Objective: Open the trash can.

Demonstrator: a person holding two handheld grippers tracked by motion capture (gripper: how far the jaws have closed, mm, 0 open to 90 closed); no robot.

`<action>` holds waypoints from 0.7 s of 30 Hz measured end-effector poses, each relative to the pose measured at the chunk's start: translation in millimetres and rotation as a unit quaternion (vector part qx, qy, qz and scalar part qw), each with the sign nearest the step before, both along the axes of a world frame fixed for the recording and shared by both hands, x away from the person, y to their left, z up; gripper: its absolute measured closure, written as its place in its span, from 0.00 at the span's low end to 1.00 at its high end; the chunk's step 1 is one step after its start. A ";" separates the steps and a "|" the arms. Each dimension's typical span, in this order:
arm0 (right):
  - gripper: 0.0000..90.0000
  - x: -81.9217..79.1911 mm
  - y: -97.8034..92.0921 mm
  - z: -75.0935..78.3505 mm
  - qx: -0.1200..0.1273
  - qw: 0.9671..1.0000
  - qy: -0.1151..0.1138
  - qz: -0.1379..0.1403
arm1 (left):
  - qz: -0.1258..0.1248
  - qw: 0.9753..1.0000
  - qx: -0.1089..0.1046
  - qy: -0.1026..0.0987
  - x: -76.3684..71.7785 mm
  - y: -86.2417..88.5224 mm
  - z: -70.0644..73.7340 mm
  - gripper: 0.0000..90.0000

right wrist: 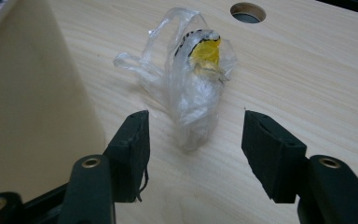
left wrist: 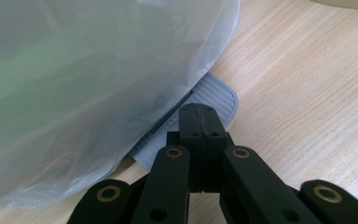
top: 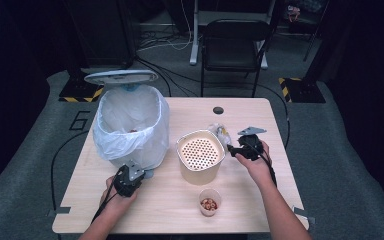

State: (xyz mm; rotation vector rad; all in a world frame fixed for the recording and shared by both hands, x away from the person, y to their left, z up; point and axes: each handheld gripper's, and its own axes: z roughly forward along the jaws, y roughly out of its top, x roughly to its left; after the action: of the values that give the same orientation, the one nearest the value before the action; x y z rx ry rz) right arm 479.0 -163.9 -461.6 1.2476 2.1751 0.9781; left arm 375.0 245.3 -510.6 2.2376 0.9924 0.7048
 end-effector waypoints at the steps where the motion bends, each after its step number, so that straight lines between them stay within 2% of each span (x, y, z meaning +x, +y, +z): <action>1: 0.46 0.0 0.0 0.0 0.000 1.000 0.000 0.000 | 0.000 1.000 0.000 0.000 0.0 0.0 0.0 1.00; 6: 0.42 15.4 3.1 -9.3 -0.010 1.000 0.010 -0.010 | 0.001 1.000 -0.001 0.001 -0.7 0.2 0.0 1.00; 9: 0.41 19.8 4.9 -12.4 -0.012 1.000 0.017 -0.014 | 0.002 1.000 -0.001 -0.006 -1.1 -0.4 -1.1 1.00; 10: 0.40 25.6 6.0 -16.0 -0.020 1.000 0.017 -0.014 | 0.002 1.000 -0.004 -0.007 -1.3 -0.4 -1.5 1.00; 16: 0.45 32.4 7.4 -23.0 -0.013 0.999 0.026 -0.022 | 0.004 1.000 -0.008 -0.008 -1.5 -0.6 -1.9 1.00; 17: 0.45 33.5 7.2 -24.8 -0.012 0.999 0.030 -0.021 | 0.000 1.000 -0.002 0.000 -1.5 0.3 -0.3 1.00; 19: 0.45 36.6 5.9 -29.0 -0.009 0.999 0.033 -0.019 | 0.000 1.000 -0.004 0.001 -1.3 0.6 -0.4 1.00; 21: 0.45 38.5 6.4 -31.6 -0.004 0.999 0.030 -0.018 | 0.001 1.000 -0.006 0.001 -1.6 0.3 -0.7 1.00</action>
State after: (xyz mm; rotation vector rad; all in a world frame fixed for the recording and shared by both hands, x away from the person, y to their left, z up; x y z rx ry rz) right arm 517.5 -157.5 -493.2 1.3228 2.1911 0.9272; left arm 373.4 245.6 -511.3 2.2278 0.9964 0.6968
